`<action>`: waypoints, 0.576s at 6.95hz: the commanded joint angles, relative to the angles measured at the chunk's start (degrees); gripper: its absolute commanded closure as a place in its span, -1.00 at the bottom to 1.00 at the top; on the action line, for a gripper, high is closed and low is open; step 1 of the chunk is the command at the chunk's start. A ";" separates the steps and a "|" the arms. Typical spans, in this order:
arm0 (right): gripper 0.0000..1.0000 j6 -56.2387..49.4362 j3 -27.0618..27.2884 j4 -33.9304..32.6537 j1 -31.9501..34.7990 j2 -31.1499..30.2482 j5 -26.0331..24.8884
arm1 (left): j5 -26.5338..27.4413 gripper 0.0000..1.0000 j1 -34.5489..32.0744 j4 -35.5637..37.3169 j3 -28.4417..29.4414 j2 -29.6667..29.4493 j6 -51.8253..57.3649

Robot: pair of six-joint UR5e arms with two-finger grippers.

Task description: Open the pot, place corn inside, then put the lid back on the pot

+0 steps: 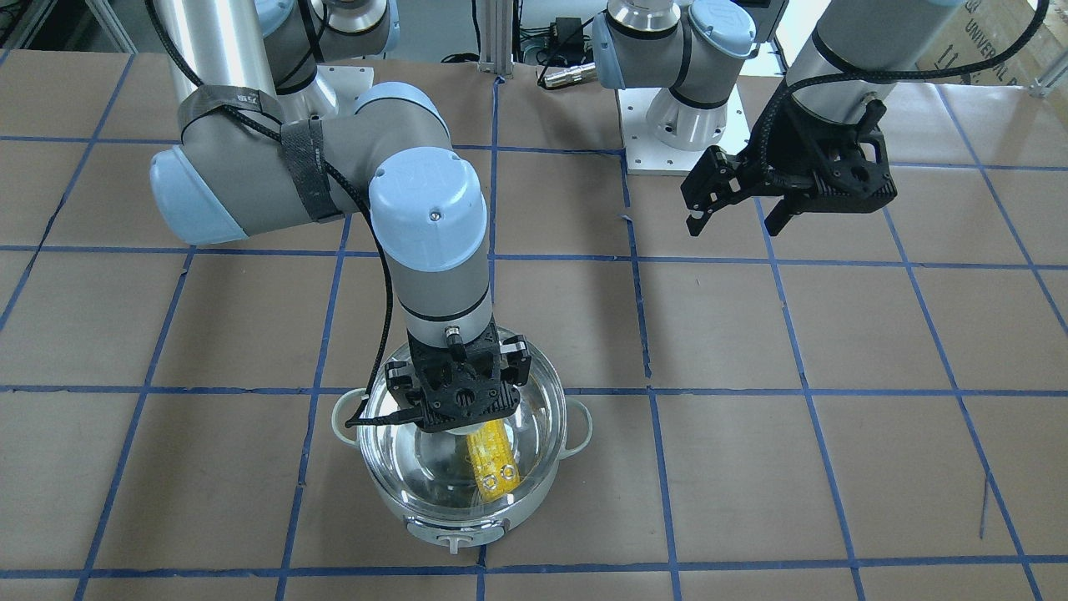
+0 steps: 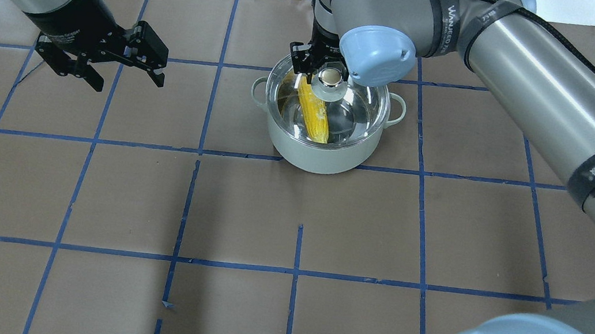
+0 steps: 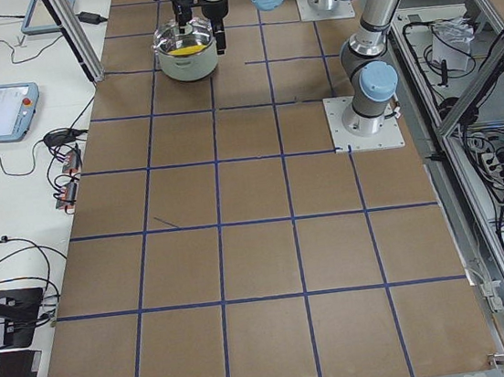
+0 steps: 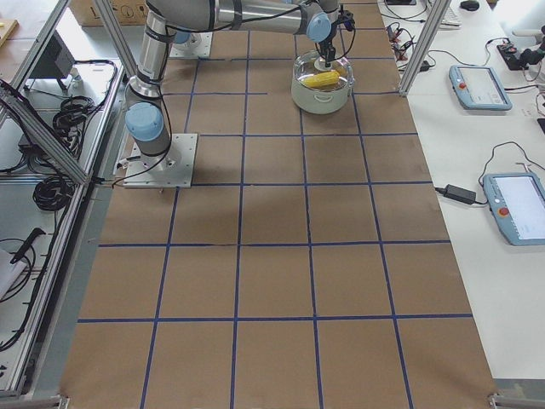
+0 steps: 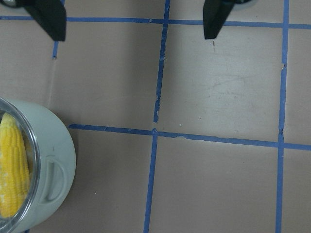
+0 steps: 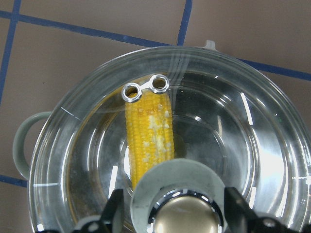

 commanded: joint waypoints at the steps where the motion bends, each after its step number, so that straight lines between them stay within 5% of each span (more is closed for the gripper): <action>1: -1.00 0.03 -0.28 0.20 -0.11 -0.02 0.68 | 0.01 -1.00 -0.01 0.13 0.01 0.02 0.00; 4: -1.00 -0.06 -1.07 0.11 -1.86 -0.46 0.51 | -0.08 -1.00 -0.01 0.13 -0.16 0.11 0.00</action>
